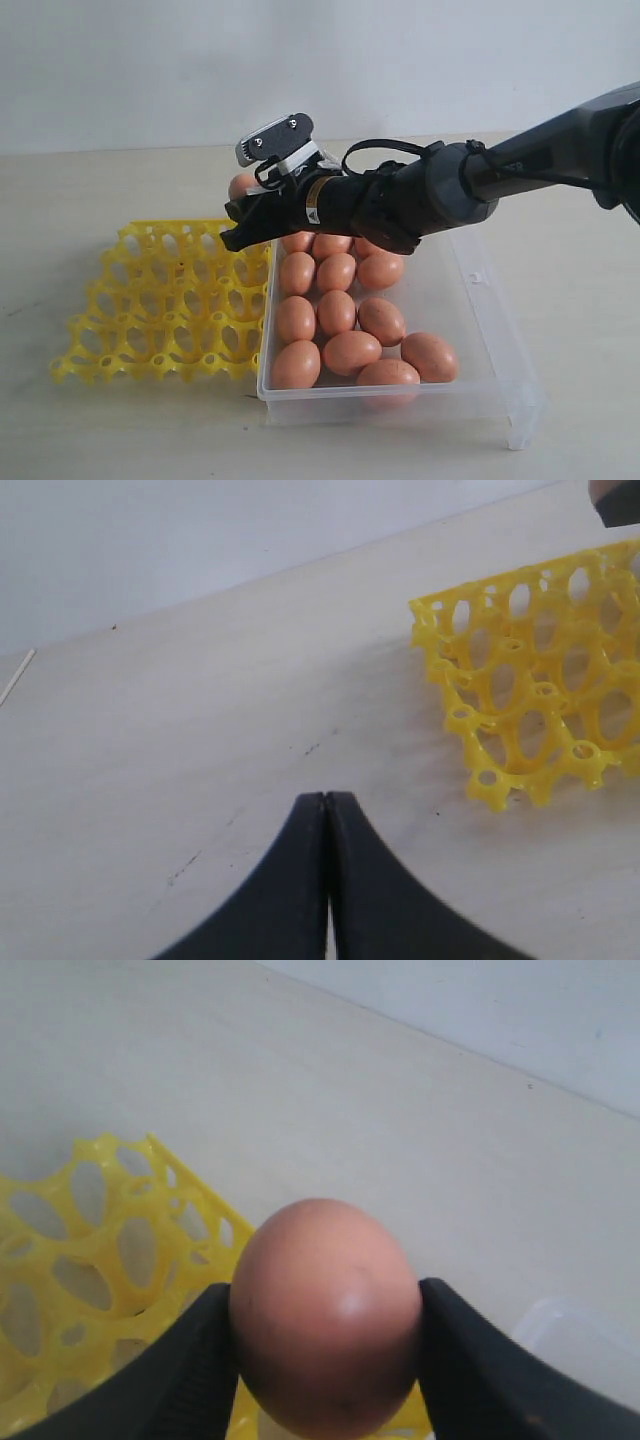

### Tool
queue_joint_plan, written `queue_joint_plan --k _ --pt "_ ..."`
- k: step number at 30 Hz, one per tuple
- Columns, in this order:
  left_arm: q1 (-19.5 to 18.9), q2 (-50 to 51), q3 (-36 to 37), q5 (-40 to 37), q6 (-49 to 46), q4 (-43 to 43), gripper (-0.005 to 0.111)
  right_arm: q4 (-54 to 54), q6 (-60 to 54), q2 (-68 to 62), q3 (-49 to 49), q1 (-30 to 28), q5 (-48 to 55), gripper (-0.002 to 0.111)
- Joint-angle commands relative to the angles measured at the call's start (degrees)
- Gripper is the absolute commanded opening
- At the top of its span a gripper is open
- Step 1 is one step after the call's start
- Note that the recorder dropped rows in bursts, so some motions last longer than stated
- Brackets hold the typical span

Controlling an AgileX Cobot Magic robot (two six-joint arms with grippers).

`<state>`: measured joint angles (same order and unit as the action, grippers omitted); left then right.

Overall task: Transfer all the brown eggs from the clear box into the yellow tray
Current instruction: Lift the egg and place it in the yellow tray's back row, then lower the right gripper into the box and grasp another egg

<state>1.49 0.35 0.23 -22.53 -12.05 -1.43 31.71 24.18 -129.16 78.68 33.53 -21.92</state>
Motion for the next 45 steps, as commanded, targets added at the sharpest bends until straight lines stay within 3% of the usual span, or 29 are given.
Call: queue_joint_plan --k 1,5,13,18,21,24,28,34,45 --pt "0.3 -0.3 -0.2 0.3 0.4 0.0 0.0 -0.1 -0.3 0.2 0.4 -0.2 -0.5 0.048" --pt "0.3 -0.3 -0.2 0.3 0.4 0.0 0.0 -0.1 -0.1 0.2 0.4 -0.2 -0.5 0.063" --pt "0.3 -0.3 -0.2 0.3 0.3 0.0 0.0 -0.1 0.4 3.1 0.4 -0.2 2.7 0.065" --pt "0.3 -0.3 -0.2 0.3 0.4 0.0 0.0 0.2 3.6 13.7 0.4 0.5 21.3 0.065" --pt "0.3 -0.3 -0.2 0.3 0.4 0.0 0.0 0.3 -8.4 20.1 0.4 1.0 38.6 0.064" --pt "0.3 -0.3 -0.2 0.3 0.3 0.0 0.0 0.0 -31.6 23.2 0.4 1.1 56.8 0.063" --pt "0.3 -0.3 -0.2 0.3 0.3 0.0 0.0 -4.5 -58.9 23.0 0.4 0.4 69.1 0.062" --pt "0.3 -0.3 -0.2 0.3 0.4 0.0 0.0 -14.6 -73.6 20.7 0.4 0.3 69.4 0.062" --pt "0.3 -0.3 -0.2 0.3 0.3 0.0 0.0 -19.5 -81.8 14.6 0.4 -0.2 67.6 0.06"
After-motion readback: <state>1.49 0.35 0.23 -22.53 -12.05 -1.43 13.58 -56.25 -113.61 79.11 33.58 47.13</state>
